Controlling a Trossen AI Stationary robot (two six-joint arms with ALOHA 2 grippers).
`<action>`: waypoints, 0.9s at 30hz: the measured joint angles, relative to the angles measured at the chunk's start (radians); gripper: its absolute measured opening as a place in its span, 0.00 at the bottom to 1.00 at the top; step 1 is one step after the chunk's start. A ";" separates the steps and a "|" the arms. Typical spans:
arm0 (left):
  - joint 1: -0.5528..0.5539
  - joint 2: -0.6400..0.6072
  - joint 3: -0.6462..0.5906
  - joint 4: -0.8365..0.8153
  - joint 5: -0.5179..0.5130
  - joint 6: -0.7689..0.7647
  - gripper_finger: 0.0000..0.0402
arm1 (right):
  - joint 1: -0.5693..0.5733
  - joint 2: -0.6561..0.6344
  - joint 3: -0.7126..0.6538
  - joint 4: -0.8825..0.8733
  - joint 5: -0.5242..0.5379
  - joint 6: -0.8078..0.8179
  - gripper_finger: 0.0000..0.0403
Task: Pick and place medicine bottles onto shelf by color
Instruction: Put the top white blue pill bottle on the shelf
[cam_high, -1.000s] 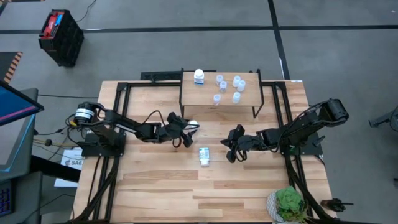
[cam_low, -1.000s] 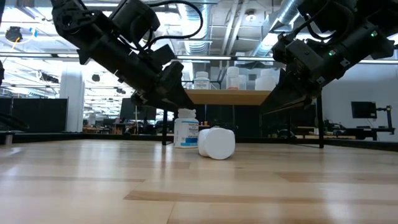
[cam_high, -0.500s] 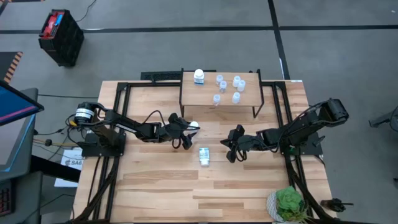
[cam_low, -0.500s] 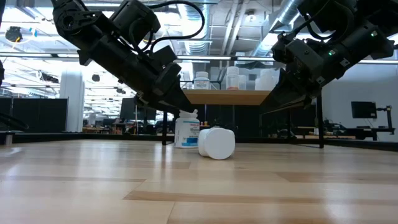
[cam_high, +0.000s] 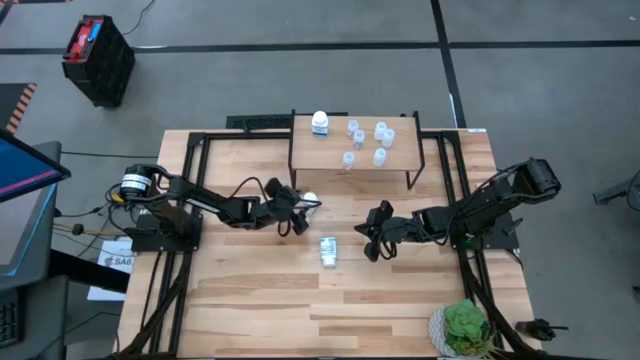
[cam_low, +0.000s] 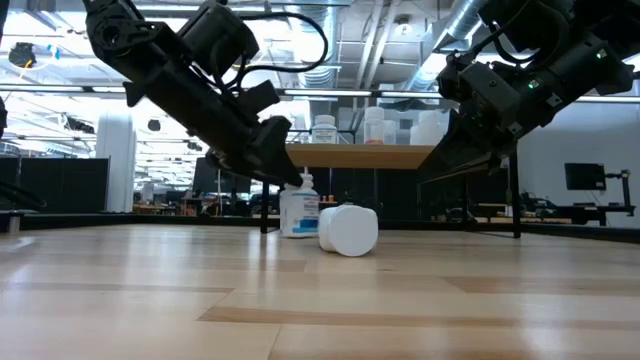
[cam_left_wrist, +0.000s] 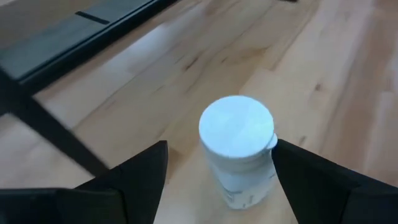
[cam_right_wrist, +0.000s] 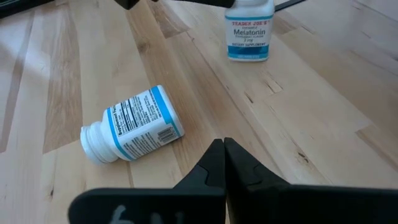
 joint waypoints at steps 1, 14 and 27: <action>0.000 0.000 0.000 -0.007 -0.008 0.002 0.69 | 0.000 0.000 0.000 0.000 0.000 0.000 0.02; 0.008 0.000 0.000 0.015 0.065 0.006 0.69 | 0.000 0.000 0.000 -0.001 0.000 0.000 0.02; 0.030 0.116 0.089 0.044 0.068 0.081 0.68 | 0.000 0.000 0.000 -0.004 0.000 0.000 0.02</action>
